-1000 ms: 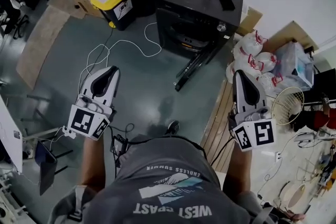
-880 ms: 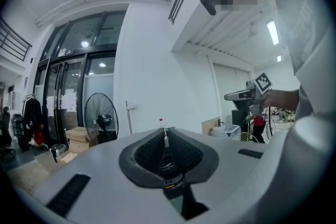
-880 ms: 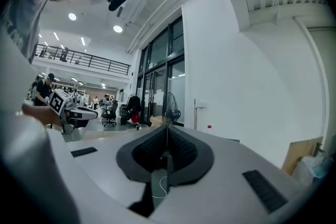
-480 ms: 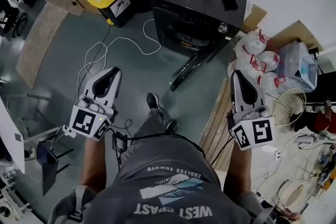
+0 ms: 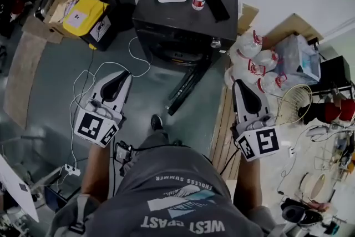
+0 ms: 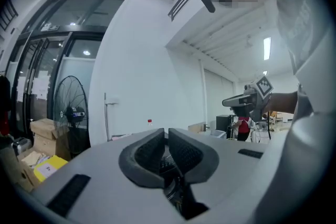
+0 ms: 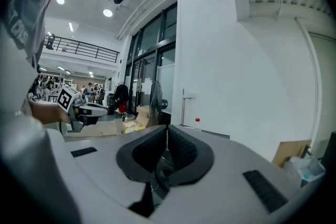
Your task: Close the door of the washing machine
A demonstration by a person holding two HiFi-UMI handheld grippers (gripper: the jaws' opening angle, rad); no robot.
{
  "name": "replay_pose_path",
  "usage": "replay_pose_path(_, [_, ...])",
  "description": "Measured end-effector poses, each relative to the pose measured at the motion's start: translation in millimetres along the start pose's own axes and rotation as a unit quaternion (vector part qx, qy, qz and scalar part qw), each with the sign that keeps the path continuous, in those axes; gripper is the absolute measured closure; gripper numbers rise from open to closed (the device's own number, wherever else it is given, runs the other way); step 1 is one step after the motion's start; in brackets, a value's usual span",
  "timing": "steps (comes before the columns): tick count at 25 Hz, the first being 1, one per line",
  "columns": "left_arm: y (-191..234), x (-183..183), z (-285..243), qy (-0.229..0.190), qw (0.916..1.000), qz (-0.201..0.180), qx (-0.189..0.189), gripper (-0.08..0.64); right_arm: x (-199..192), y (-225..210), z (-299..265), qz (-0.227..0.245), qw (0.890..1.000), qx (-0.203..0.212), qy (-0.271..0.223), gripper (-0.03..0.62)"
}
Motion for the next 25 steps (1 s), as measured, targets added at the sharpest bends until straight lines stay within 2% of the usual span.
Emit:
replay_pose_path(6, [26.9,-6.4,-38.7,-0.002,0.9990,0.005,-0.044,0.523,-11.8,-3.2,-31.1,0.007,1.000,-0.020,0.020,0.561])
replay_pose_path(13, [37.5,-22.9,-70.2,0.018,0.9957,0.019,-0.089,0.523,-23.3,-8.2,-64.9,0.030,0.998,-0.018,0.048,0.561])
replay_pose_path(19, [31.4,-52.8,-88.1,0.041,0.9924,0.034,-0.111,0.523,-51.6,-1.4,-95.2,0.051,0.995,0.024,0.082,0.560])
replay_pose_path(25, [12.5,-92.9,-106.4,0.086,0.9873,0.056,-0.122,0.523,-91.4,-0.1,-124.6,0.077,0.985,0.088,0.127,0.551])
Point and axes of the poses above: the fingertips, and each gripper's own axes: z backward along the fingers, y to its left, x out of its top, the point moved 3 cm from there along z, backward along the fingers, and after that the axes turned 5 degrees about z, right-handed, at the moved point
